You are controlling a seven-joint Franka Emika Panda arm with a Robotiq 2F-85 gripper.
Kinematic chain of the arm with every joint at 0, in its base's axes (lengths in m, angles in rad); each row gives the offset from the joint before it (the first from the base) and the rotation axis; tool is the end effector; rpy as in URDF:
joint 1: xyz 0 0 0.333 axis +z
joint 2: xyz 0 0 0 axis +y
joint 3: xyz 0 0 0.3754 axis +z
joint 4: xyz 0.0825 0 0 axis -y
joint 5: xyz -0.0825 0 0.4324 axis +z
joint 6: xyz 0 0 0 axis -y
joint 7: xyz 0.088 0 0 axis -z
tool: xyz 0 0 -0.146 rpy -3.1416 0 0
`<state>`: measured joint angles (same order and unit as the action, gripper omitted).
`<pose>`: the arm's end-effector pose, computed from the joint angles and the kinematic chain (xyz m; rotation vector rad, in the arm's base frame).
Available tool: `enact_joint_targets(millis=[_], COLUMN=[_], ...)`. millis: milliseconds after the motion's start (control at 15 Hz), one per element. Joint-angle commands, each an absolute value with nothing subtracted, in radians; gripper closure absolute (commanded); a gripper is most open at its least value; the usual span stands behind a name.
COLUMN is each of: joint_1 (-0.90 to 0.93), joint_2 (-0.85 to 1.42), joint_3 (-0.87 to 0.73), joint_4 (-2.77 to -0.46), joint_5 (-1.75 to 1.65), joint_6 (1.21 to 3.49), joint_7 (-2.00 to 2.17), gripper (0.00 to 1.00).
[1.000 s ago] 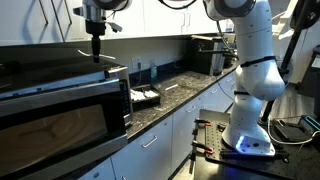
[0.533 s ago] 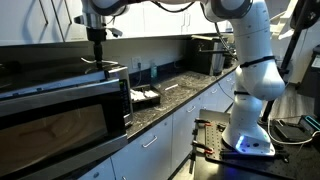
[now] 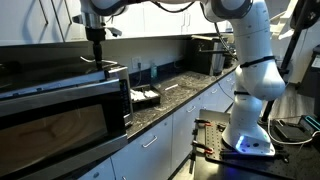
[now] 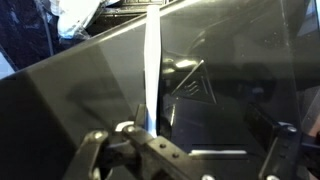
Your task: Pick up the white folk from the countertop and put it on top of the microwave.
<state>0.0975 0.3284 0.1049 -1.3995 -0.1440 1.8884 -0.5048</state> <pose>0.7392 0.1238 0.5472 2.8044 1.0761 0.2172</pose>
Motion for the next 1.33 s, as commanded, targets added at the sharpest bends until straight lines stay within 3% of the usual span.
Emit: enact_joint_targets(millis=[0, 600, 733, 867, 1000, 1067, 1200, 1267], joint_1=[0.121, 0.138, 0.133, 0.131, 0.128, 0.127, 0.123, 0.120], joint_2=[0.324, 0.307, 0.303, 0.300, 0.299, 0.298, 0.300, 0.300], joint_3=[0.110, 0.107, 0.108, 0.108, 0.108, 0.108, 0.109, 0.110], joint_4=[-1.391, -1.397, -1.400, -1.401, -1.399, -1.397, -1.393, -1.394], joint_5=[-0.208, -0.283, -0.276, -0.273, -0.270, -0.268, -0.263, -0.259], joint_6=[1.885, 1.949, 1.964, 1.969, 1.969, 1.968, 1.968, 1.972], joint_7=[-0.481, -0.439, -0.445, -0.445, -0.447, -0.449, -0.453, -0.460], gripper=[0.00, 0.00, 0.26, 0.42, 0.14, 0.07, 0.00, 0.07])
